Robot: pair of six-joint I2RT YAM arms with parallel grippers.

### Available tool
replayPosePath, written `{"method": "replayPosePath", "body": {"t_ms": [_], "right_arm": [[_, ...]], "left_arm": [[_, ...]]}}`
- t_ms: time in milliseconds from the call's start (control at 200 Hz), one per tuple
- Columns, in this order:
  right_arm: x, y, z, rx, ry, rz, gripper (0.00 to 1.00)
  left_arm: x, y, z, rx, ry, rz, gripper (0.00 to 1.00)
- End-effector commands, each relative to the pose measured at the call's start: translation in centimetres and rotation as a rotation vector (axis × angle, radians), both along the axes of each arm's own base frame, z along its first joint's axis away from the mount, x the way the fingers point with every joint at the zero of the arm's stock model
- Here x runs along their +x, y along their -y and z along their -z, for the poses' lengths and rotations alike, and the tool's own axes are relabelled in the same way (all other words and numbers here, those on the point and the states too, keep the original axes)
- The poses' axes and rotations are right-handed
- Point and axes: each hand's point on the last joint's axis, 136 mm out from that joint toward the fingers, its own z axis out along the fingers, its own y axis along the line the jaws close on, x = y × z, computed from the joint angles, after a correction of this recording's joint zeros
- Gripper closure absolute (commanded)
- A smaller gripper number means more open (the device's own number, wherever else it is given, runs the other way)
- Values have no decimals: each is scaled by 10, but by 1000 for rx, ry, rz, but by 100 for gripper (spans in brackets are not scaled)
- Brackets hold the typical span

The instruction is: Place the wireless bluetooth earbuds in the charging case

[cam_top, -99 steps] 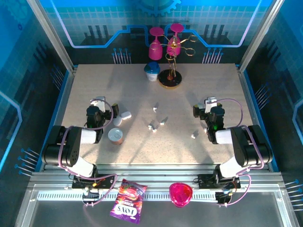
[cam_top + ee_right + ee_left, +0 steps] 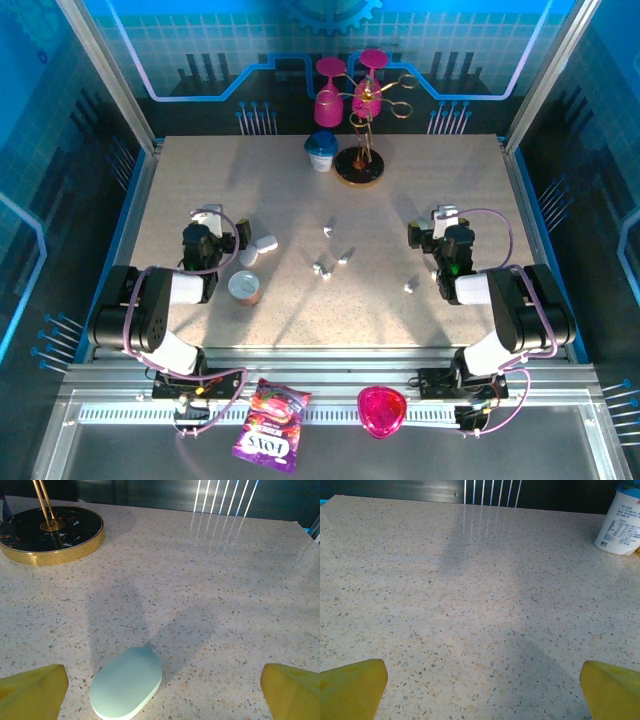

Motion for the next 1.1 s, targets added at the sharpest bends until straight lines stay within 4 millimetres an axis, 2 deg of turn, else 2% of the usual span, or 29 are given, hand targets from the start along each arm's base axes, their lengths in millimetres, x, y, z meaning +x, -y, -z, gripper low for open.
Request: {"method": "replayPosePath", "body": {"t_ms": [0,425,550,735,830,931,1031,1096], "right_arm": [[4,1,-7,-11,32,12,0],[4,1,-7,-10,30,8,0],[1,1,-11,-16,59,10,0],[-13,0,-36,-19,99,10,0],[-19,-8,-50,-22,90,-30,0],[-25,-26,-65,-51,73,-104,0],[-32,-51,-76,-77,60,-200,0],[-38,-75,-83,-78,58,-289,0]], "left_arm": [[4,4,-2,18,11,27,1],[2,4,-4,19,18,25,1],[-1,4,-16,34,38,14,1],[-10,18,-39,77,-35,53,1],[-17,28,-52,100,-74,93,1],[-26,39,-60,104,-152,150,1],[-36,48,-61,122,-265,210,1],[-42,58,-56,139,-346,270,1]]}}
